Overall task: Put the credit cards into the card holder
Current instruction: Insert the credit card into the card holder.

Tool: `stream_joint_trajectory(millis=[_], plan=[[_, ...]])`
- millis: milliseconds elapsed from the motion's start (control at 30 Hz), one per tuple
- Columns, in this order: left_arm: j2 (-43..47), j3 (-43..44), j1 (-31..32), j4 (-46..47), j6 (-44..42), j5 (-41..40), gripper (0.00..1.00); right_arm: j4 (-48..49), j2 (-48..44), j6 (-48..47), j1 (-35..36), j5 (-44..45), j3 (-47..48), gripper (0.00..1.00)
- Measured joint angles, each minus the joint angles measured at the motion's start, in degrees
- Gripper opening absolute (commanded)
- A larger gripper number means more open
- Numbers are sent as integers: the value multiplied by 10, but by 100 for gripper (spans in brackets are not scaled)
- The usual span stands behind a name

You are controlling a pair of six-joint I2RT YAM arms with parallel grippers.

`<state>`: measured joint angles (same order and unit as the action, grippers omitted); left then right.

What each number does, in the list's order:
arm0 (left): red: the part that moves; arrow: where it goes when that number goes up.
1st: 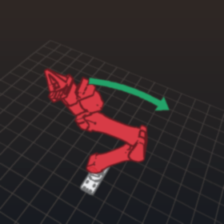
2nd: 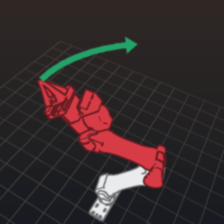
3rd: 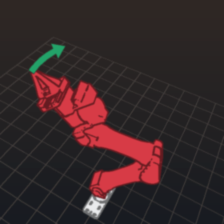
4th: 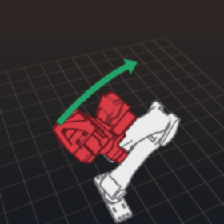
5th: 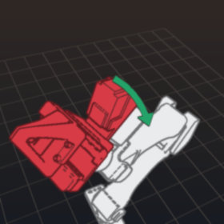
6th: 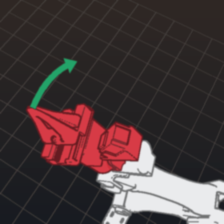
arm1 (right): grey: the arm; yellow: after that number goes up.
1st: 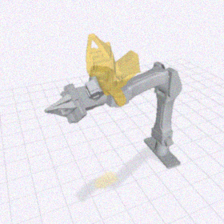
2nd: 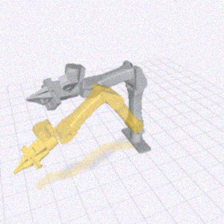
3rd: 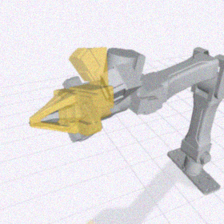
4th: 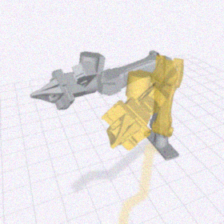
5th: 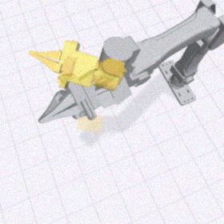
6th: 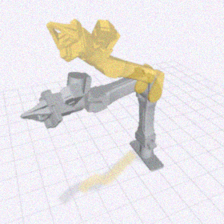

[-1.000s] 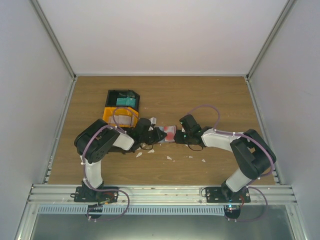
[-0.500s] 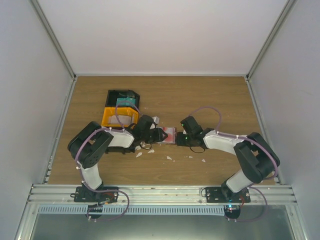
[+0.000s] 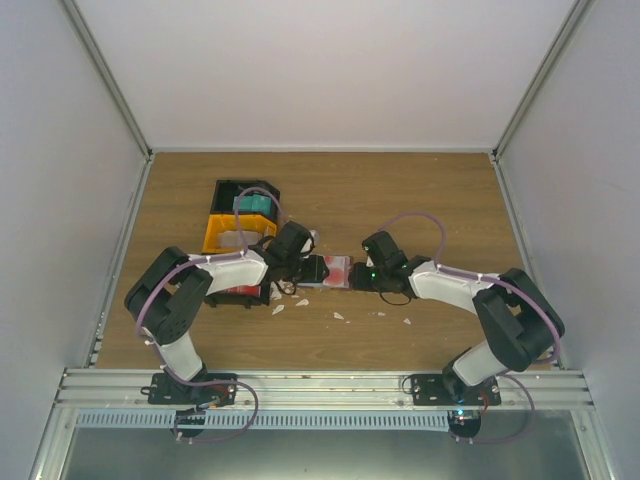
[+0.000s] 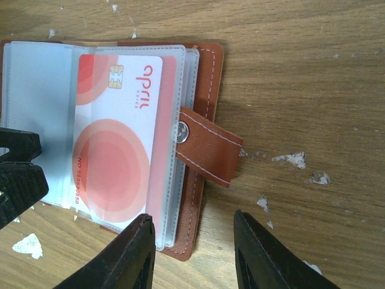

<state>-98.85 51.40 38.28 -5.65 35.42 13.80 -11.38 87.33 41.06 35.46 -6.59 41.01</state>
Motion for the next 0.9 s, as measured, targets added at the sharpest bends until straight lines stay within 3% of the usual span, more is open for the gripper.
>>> stream_joint_trajectory(millis=[133,200,700,900], plan=[[0,10,0,-26,-13,-6,28,11,0,0,0,-8,-6,36],[-6,20,0,-34,-20,-6,24,13,1,2,0,-12,-8,34],[-69,70,0,-42,-57,40,23,43,30,3,3,-38,-9,30],[-74,73,0,-40,-80,72,29,49,31,2,3,-40,-10,30]])
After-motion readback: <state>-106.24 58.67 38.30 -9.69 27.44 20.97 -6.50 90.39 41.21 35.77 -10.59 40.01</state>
